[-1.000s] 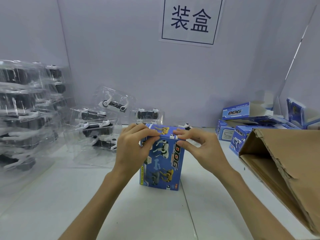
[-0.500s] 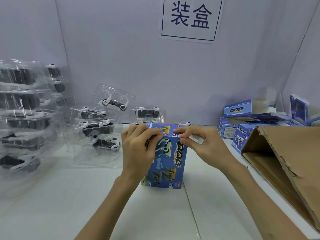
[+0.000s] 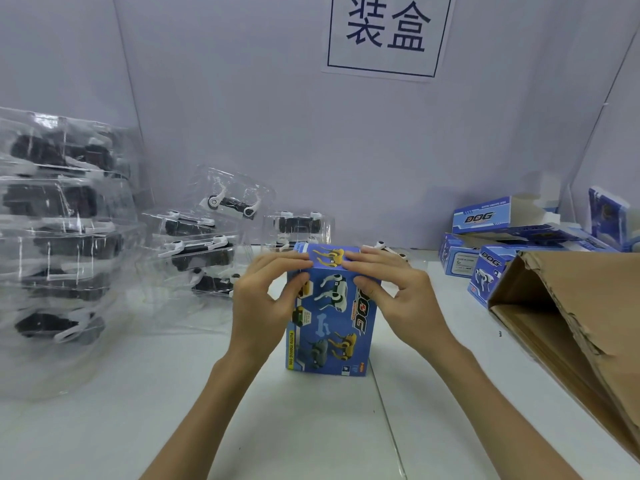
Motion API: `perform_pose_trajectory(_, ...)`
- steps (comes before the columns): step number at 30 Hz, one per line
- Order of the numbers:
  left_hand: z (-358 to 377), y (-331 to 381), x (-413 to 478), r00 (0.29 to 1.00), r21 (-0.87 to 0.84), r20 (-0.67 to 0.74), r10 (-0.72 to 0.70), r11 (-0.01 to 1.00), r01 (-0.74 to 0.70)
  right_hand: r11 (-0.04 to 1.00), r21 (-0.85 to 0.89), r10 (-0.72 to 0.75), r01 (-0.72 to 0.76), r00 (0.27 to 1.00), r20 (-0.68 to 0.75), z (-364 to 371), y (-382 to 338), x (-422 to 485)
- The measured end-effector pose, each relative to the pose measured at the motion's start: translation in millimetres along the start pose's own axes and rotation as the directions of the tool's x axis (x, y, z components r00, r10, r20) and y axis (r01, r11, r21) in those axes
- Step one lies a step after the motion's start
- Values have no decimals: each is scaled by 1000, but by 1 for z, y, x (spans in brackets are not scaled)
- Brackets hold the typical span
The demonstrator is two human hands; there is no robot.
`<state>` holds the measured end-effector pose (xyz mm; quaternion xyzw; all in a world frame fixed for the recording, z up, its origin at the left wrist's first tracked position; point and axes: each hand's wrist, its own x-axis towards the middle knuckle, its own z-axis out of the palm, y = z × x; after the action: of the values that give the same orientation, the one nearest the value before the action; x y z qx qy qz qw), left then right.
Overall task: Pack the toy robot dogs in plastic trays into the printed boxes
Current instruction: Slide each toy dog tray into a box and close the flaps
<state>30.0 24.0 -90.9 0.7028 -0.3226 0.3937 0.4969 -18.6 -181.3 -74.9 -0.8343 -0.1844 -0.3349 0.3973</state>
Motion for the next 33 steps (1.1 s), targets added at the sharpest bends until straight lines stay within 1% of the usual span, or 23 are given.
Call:
perform_pose_trajectory(6, 3, 7, 1, 1000, 31, -8, -2, 1000, 2, 993, 103, 61, -66, 997, 50, -8, 1, 1)
perform_pose_trajectory(10, 7, 9, -1, 995, 47, -51, 82, 996, -80, 966, 215, 119, -145, 985, 129, -15, 3, 5)
perform_pose_trajectory(11, 9, 9, -2, 995, 45, -49, 82, 996, -80, 956, 247, 126, -160, 981, 147, -17, 4, 7)
perform_pose_trajectory(12, 11, 7, -4, 999, 29, -34, 36, 999, -35, 946, 275, 131, -171, 979, 157, -19, 5, 9)
perform_pose_trajectory(13, 13, 4, -7, 998, -12, 0, -57, 998, 57, 936, 301, 139, -182, 977, 159, -22, 7, 11)
perform_pose_trajectory(14, 14, 1, -10, 981, -71, 78, -178, 980, 183, 922, 331, 152, -199, 975, 161, -27, 8, 13)
perform_pose_trajectory(15, 15, 0, -13, 933, -120, 191, -305, 936, 331, 904, 363, 175, -225, 970, 166, -32, 10, 14)
perform_pose_trajectory(16, 16, -1, -16, 865, -154, 318, -388, 879, 451, 883, 393, 203, -257, 964, 174, -37, 12, 14)
perform_pose_trajectory(17, 17, -3, -20, 802, -177, 435, -410, 834, 523, 864, 417, 226, -284, 957, 183, -42, 13, 13)
perform_pose_trajectory(18, 20, -4, -26, 768, -185, 508, -391, 821, 541, 848, 435, 247, -304, 952, 184, -46, 13, 12)
perform_pose_trajectory(19, 24, -5, -32, 770, -164, 519, -371, 841, 515, 837, 446, 273, -317, 948, 162, -50, 13, 10)
perform_pose_trajectory(20, 27, -4, -36, 792, -135, 497, -355, 870, 474, 828, 456, 303, -326, 945, 126, -53, 13, 10)
perform_pose_trajectory(22, 32, 2, -41, 865, -97, 415, -281, 932, 349, 806, 463, 390, -369, 919, 54, -59, 11, 11)
perform_pose_trajectory(23, 33, 7, -43, 894, -80, 392, -217, 960, 268, 786, 441, 459, -434, 887, 55, -64, 11, 12)
perform_pose_trajectory(24, 35, 8, -44, 923, -51, 367, -118, 988, 147, 759, 376, 539, -531, 837, 94, -67, 10, 13)
perform_pose_trajectory(25, 36, 9, -46, 939, 11, 343, 7, 1000, -11, 719, 274, 621, -639, 767, 160, -73, 12, 12)
perform_pose_trajectory(26, 38, 8, -47, 937, 81, 326, 129, 983, -163, 652, 167, 703, -740, 672, 233, -77, 13, 9)
perform_pose_trajectory(27, 39, 7, -49, 923, 132, 316, 219, 953, -272, 576, 80, 761, -814, 569, 310, -79, 14, 4)
perform_pose_trajectory(28, 39, 4, -51, 909, 159, 311, 278, 927, -339, 508, 35, 784, -861, 478, 395, -80, 15, -2)
perform_pose_trajectory(29, 40, 1, -52, 896, 181, 316, 311, 908, -379, 467, 36, 768, -884, 425, 478, -81, 17, -10)
perform_pose_trajectory(30, 41, 0, -54, 888, 205, 329, 321, 894, -399, 439, 78, 739, -895, 409, 535, -80, 20, -17)
perform_pose_trajectory(31, 42, -1, -56, 887, 231, 348, 304, 889, -395, 413, 140, 715, -900, 415, 562, -80, 20, -25)
perform_pose_trajectory(33, 44, -1, -59, 904, 273, 369, 218, 904, -329, 321, 298, 721, -899, 436, 539, -77, 23, -36)
